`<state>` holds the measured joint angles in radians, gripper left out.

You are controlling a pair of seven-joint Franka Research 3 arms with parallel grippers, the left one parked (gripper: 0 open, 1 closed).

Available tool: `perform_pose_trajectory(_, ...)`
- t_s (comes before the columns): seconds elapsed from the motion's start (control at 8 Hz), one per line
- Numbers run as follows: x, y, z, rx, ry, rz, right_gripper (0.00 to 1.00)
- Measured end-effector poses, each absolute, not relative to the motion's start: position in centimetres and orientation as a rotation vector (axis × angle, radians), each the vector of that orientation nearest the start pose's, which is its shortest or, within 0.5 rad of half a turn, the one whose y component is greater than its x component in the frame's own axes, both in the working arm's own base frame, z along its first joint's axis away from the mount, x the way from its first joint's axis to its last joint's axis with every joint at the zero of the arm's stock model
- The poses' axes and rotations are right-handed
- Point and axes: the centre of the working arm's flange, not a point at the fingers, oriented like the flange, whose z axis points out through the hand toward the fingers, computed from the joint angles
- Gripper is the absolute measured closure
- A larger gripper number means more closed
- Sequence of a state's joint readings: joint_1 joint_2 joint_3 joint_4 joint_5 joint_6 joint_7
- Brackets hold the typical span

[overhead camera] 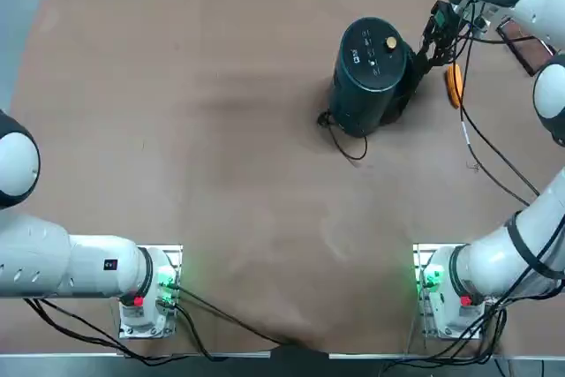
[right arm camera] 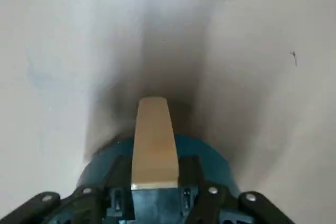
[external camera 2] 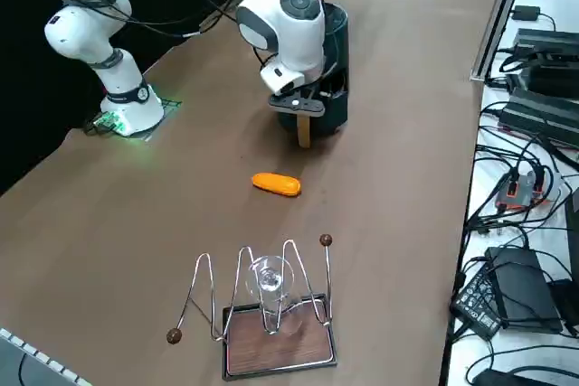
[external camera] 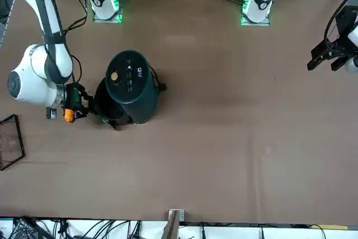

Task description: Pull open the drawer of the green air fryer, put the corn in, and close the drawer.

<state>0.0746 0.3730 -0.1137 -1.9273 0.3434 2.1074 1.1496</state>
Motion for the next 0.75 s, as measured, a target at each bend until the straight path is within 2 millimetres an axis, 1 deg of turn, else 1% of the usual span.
perform_pose_trajectory(0.62,60.2,-1.33,27.46,-2.332,1.94,0.416,0.52)
perform_pose_trajectory(0.75,60.23,-1.54,27.46,-2.337,1.942,0.411,0.5)
